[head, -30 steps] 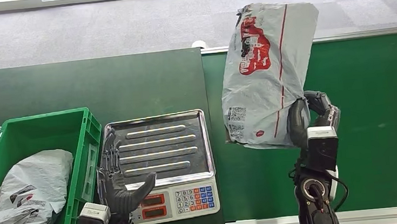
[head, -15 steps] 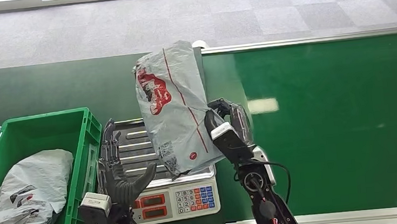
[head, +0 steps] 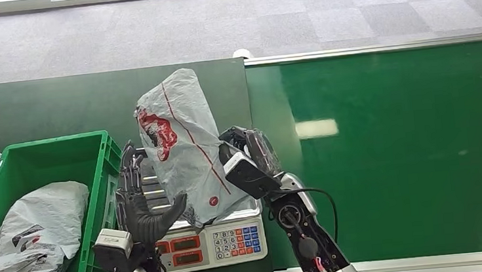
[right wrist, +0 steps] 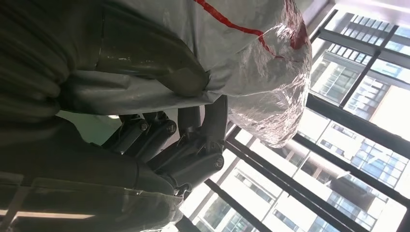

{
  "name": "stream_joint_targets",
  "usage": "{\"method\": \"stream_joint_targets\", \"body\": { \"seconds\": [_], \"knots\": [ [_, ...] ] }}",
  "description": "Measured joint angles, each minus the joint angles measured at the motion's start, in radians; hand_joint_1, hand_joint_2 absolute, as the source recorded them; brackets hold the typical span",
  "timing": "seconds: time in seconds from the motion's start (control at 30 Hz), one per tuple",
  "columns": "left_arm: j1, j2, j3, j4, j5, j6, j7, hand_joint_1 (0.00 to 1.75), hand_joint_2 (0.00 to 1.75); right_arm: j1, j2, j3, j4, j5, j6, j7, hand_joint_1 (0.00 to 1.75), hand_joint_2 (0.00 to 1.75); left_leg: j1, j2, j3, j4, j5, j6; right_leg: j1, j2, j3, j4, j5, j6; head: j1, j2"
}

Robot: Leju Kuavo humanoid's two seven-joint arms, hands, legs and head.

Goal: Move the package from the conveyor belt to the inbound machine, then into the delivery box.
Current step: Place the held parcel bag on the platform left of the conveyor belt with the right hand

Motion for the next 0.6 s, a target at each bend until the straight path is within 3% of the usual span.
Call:
{"method": "stream_joint_targets", "body": {
  "seconds": [0.03, 0.13, 0.17, 0.33, 0.6],
  "knots": [
    [0.0, 0.0, 0.002, -0.001, 0.0, 0.0, 0.0, 0.0, 1.75, -0.002, 0.0, 0.001, 0.005, 0.001, 0.002, 0.0, 1.49, 1.75, 0.0, 0.0, 0.0, 0.0, 0.0, 0.0, 0.0, 0.0, 0.0, 0.0, 0.0, 0.0, 0.0, 0.0],
    [0.0, -0.001, 0.006, -0.001, 0.0, 0.0, 0.001, 0.0, 1.75, -0.011, 0.0, 0.005, 0.023, 0.009, 0.011, 0.01, 0.24, 1.75, 0.0, 0.0, 0.0, 0.0, 0.0, 0.0, 0.0, 0.0, 0.0, 0.0, 0.0, 0.0, 0.0, 0.0],
    [0.0, -0.001, 0.007, -0.002, -0.001, 0.0, 0.002, 0.0, 1.75, -0.015, 0.0, 0.007, 0.031, 0.014, 0.013, 0.019, 0.06, 1.75, 0.0, 0.0, 0.0, 0.0, 0.0, 0.0, 0.0, 0.0, 0.0, 0.0, 0.0, 0.0, 0.0, 0.0],
    [0.003, -0.004, 0.013, -0.01, -0.003, 0.0, 0.008, 0.0, 1.75, -0.036, 0.003, 0.02, 0.077, 0.051, 0.014, 0.081, 0.0, 1.75, 0.0, 0.0, 0.0, 0.0, 0.0, 0.0, 0.0, 0.0, 0.0, 0.0, 0.0, 0.0, 0.0, 0.0],
    [0.008, -0.009, 0.02, -0.012, -0.006, 0.007, 0.013, 0.0, 1.75, -0.043, 0.006, 0.028, 0.1, 0.069, 0.013, 0.102, 0.0, 1.75, 0.0, 0.0, 0.0, 0.0, 0.0, 0.0, 0.0, 0.0, 0.0, 0.0, 0.0, 0.0, 0.0, 0.0]
  ]
}}
